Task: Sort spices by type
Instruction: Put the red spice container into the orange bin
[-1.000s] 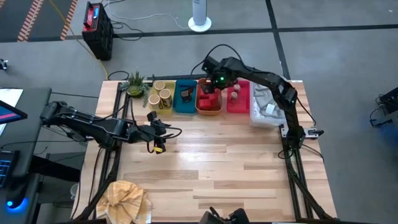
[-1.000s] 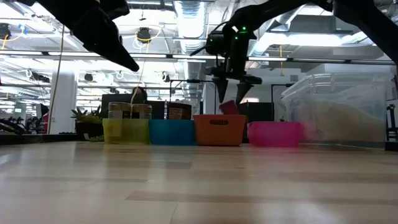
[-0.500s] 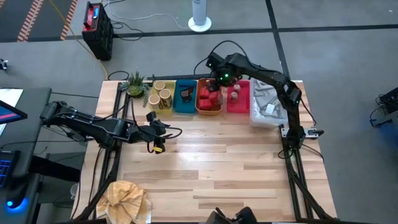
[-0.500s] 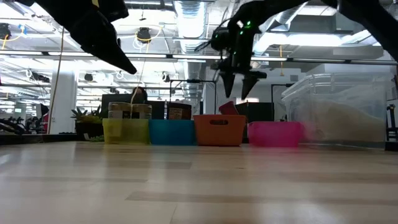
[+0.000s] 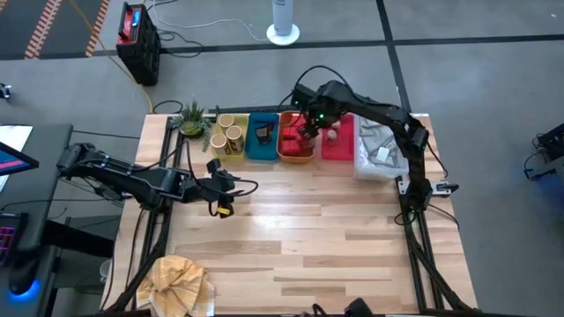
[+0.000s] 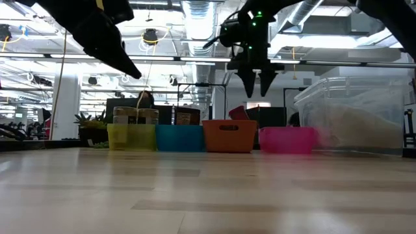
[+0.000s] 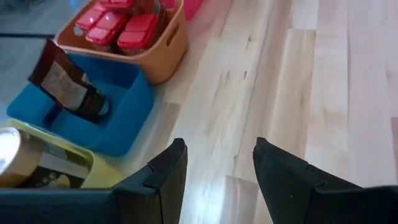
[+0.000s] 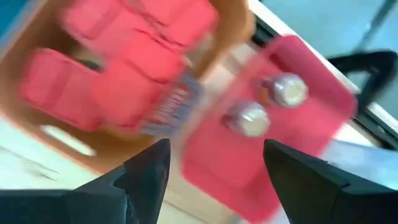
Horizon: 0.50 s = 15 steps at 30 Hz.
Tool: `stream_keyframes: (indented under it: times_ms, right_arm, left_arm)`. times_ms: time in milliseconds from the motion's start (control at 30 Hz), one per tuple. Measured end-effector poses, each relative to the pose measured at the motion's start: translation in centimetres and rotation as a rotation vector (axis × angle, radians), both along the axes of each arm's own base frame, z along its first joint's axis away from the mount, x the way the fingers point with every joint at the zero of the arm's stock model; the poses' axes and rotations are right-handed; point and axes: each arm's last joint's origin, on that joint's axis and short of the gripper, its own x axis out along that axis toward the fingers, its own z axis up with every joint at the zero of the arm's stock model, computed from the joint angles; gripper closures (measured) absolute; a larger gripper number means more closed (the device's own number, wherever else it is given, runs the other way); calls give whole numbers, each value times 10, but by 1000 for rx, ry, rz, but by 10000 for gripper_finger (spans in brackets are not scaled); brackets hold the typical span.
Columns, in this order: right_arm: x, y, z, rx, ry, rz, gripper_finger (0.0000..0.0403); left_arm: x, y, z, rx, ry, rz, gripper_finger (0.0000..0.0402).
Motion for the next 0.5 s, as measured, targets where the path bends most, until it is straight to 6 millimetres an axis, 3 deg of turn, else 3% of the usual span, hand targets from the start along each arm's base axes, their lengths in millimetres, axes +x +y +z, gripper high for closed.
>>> stream_keyframes:
  times_ms: [200,367,500]
  right_arm:
    - [-7,-5,-27,67,39,-20,106]
    - [3,2,-56,76,-20,27,106]
    - [10,3,-62,41,-72,45,106]
  left_arm:
    - [-2,-6,-2,-19,21,-26,228]
    - [-2,-7,-2,-19,20,-32,228]
    - [-3,-7,-2,-27,17,-25,228]
